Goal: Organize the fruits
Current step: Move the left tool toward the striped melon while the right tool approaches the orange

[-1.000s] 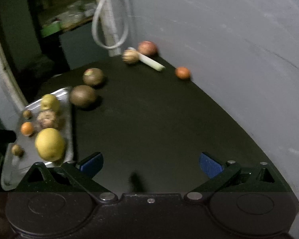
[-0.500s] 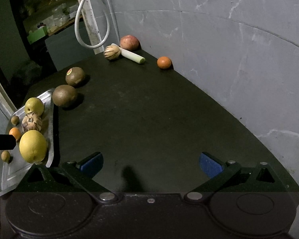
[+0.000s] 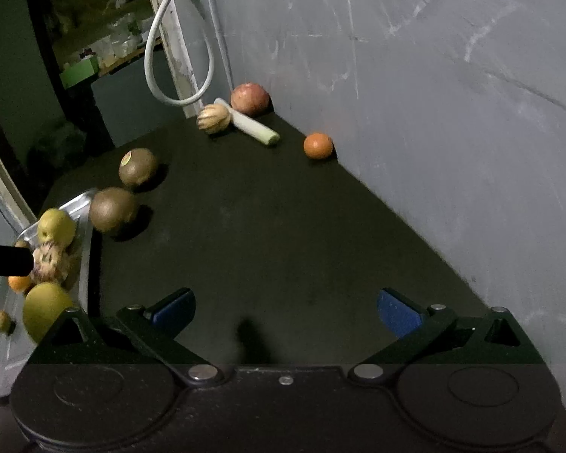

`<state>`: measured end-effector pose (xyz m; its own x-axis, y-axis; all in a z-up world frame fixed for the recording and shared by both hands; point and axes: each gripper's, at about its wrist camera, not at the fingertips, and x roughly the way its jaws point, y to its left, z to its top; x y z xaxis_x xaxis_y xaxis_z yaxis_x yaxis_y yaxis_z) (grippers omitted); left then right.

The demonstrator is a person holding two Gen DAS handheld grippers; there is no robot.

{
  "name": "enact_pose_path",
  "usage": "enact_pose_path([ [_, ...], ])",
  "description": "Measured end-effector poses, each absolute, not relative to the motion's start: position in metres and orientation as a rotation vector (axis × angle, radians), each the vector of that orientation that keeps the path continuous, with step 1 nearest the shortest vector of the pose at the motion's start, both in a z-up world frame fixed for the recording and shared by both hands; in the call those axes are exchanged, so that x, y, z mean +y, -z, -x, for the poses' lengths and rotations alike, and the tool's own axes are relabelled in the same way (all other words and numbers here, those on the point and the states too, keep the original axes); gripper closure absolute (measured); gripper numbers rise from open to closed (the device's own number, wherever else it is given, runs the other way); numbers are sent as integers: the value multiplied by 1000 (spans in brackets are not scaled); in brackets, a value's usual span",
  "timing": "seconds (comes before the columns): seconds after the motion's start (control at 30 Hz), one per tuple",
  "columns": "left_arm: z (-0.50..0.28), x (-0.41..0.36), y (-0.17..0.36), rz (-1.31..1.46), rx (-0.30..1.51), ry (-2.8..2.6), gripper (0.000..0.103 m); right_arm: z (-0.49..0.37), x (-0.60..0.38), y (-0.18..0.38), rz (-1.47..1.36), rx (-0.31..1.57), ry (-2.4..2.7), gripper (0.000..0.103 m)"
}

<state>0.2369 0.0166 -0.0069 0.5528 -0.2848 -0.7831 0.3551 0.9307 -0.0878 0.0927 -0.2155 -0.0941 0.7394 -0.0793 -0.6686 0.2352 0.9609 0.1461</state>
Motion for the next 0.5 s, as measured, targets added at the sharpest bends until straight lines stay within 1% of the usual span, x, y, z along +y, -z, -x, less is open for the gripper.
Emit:
enact_pose_path([
  [0.5,-304,-6,17,-126,896,434,1,-147,-235,93,-281,665,215,1],
])
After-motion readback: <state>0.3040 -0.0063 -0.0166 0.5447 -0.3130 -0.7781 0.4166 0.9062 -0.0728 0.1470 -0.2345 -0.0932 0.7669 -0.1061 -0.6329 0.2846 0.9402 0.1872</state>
